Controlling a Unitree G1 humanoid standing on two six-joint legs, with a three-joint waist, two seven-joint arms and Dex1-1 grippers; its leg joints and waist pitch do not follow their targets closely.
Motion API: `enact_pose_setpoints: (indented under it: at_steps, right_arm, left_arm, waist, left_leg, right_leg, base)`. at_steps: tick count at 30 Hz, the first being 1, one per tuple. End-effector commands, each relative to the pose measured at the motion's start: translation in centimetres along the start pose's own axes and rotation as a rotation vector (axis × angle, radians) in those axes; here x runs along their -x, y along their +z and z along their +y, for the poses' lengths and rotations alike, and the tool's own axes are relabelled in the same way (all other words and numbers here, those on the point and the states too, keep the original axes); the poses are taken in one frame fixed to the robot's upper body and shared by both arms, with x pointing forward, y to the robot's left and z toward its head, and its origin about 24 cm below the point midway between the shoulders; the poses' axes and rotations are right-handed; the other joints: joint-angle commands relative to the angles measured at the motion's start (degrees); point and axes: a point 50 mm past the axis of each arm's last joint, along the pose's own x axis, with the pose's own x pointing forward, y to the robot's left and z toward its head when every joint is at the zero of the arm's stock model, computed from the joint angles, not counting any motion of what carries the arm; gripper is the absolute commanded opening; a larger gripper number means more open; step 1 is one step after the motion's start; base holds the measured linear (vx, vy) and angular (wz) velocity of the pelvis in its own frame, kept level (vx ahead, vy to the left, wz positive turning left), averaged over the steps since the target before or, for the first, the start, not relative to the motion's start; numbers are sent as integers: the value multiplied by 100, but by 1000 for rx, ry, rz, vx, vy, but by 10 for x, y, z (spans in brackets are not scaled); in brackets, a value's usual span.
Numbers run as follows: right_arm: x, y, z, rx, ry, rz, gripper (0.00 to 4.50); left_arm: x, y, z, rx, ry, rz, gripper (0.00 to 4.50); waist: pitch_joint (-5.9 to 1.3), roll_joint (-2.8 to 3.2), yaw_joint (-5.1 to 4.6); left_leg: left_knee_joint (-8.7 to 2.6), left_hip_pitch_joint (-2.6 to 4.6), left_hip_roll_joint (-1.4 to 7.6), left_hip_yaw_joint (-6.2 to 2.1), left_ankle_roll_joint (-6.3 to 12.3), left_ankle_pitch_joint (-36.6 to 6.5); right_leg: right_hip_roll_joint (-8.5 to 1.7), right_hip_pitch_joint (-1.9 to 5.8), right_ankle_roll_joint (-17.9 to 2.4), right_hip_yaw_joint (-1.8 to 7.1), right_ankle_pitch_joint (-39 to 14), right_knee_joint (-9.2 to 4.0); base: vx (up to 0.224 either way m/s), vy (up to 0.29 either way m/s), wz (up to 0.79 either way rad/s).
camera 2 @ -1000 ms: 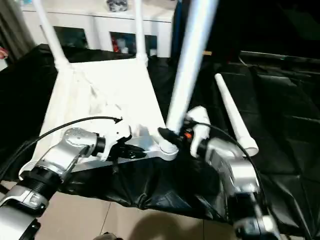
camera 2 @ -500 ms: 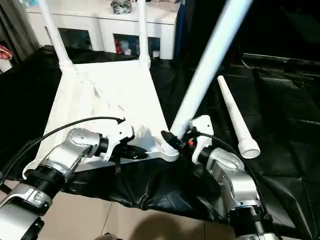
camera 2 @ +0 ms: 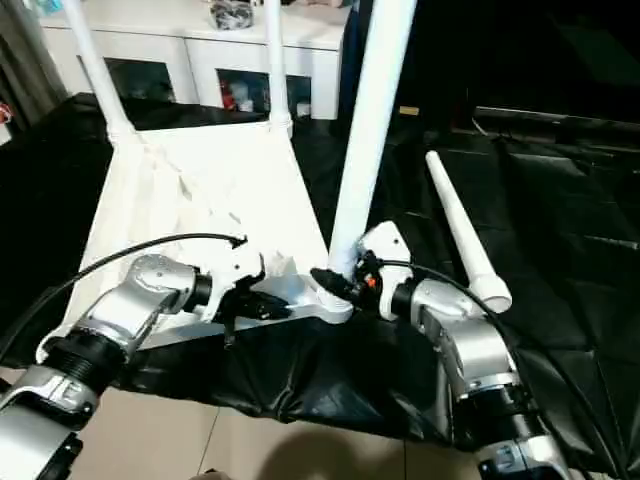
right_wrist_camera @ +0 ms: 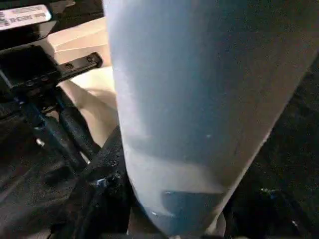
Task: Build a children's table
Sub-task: Insert table leg to table base
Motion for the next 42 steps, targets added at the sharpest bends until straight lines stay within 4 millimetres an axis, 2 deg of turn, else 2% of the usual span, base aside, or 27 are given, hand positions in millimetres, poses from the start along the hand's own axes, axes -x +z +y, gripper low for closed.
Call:
enact_pose_setpoints:
  at_steps: [1, 4, 7, 9, 10, 13, 16, 21, 24, 28, 32, 35, 38, 40, 42]
  right_arm:
    - [4, -29, 4, -64, 23, 118, 191]
    - [5, -28, 4, -63, 80, 99, 191]
    - [8, -26, 4, -42, 133, 90, 191]
    - [9, -24, 4, -38, 158, 85, 191]
    - [10, -23, 4, -33, 182, 82, 191]
    - [11, -22, 5, -17, 217, 82, 191]
    - [8, -24, 5, 7, 219, 89, 191]
    - [0, -26, 3, 4, 135, 67, 191]
    - [-3, -27, 4, -1, 110, 55, 191]
    - [-5, -29, 9, -5, 125, 45, 191]
    - [-5, -32, 10, -8, 121, 47, 191]
    - [-6, -33, 6, -21, 82, 50, 191]
    - [-13, -33, -10, -83, -121, 46, 191]
    - [-17, -34, -15, -117, -196, 44, 191]
    - [-20, -34, -18, -140, -257, 46, 191]
  left_arm:
    - [3, -1, -2, -41, -41, 51, 0]
    - [8, 2, -3, -74, -88, 42, 0]
    - [14, 5, -2, -96, -122, 41, 0]
    - [16, 7, -2, -99, -134, 42, 0]
    - [18, 8, -1, -100, -147, 44, 0]
    - [22, 8, 0, -105, -156, 64, 0]
    - [23, 5, 5, -104, -111, 88, 0]
    - [18, 14, 12, -42, -11, 26, 0]
    - [15, 18, 14, -25, 22, 7, 0]
    - [14, 18, 13, -24, 17, 5, 0]
    - [14, 17, 12, -20, 11, 8, 0]
    - [15, 18, 12, -13, 17, 5, 0]
    - [10, 25, 16, 39, 79, -31, 0]
    - [6, 28, 17, 54, 116, -41, 0]
    - [2, 31, 18, 64, 160, -48, 0]
  waist:
    - [-276, -33, 15]
    - [-282, -44, 31]
    - [-277, -56, 39]
    - [-273, -42, 52]
    - [-272, -76, 73]
    - [-271, -66, 116]
    - [-271, -101, 126]
    - [-229, -132, 112]
    - [-218, -128, 88]
    - [-221, -124, 87]
    - [-226, -125, 86]
    - [-219, -116, 75]
    - [-215, -120, 26]
    - [-208, -110, -32]
    - [-219, -127, -71]
  left_leg:
    - [-462, 65, 375, -186, 27, -1718]
    - [-458, 55, 377, -184, 77, -1608]
    - [-469, 67, 401, -178, 105, -1560]
    - [-468, 84, 405, -169, 82, -1627]
    - [-476, 92, 417, -171, 75, -1643]
    - [-486, 98, 425, -170, 22, -1665]
    - [-481, 85, 413, -165, 15, -1604]
    - [-485, 111, 411, -184, -66, -1837]
    - [-507, 113, 412, -218, -117, -2058]
    - [-509, 115, 406, -219, -90, -2068]
    - [-508, 105, 407, -206, -59, -1964]
    - [-512, 108, 408, -208, -71, -2017]
    - [-519, 112, 406, -216, -153, -2108]
    - [-525, 90, 393, -247, -207, -2202]
    - [-532, 49, 395, -248, -201, -2115]
  right_leg:
    - [-596, 163, -1055, 338, -1962, -496]
    - [-605, 181, -1057, 335, -1990, -490]
    - [-584, 162, -1093, 332, -1898, -466]
    - [-587, 151, -1128, 336, -1902, -473]
    - [-593, 152, -1138, 337, -1924, -468]
    - [-600, 150, -1149, 342, -1885, -461]
    - [-616, 160, -1181, 342, -1775, -447]
    - [-637, 125, -1039, 344, -2463, -515]
    - [-643, 112, -906, 333, -2802, -557]
    - [-640, 109, -869, 342, -2754, -574]
    - [-632, 118, -955, 351, -2499, -547]
    - [-626, 114, -1000, 347, -2492, -544]
    - [-632, 105, -1040, 336, -2588, -536]
    - [-634, 118, -980, 318, -2751, -549]
    - [-631, 151, -965, 320, -2645, -534]
  base:
    - [0, 0, 0]
    - [0, 0, 0]
    - [0, 0, 0]
    - [0, 0, 0]
    - [0, 0, 0]
    - [0, 0, 0]
    - [0, 0, 0]
    - [0, 0, 0]
    - [0, 0, 0]
    - [0, 0, 0]
    - [0, 0, 0]
    - [0, 0, 0]
    - [0, 0, 0]
    - [0, 0, 0]
    - [0, 0, 0]
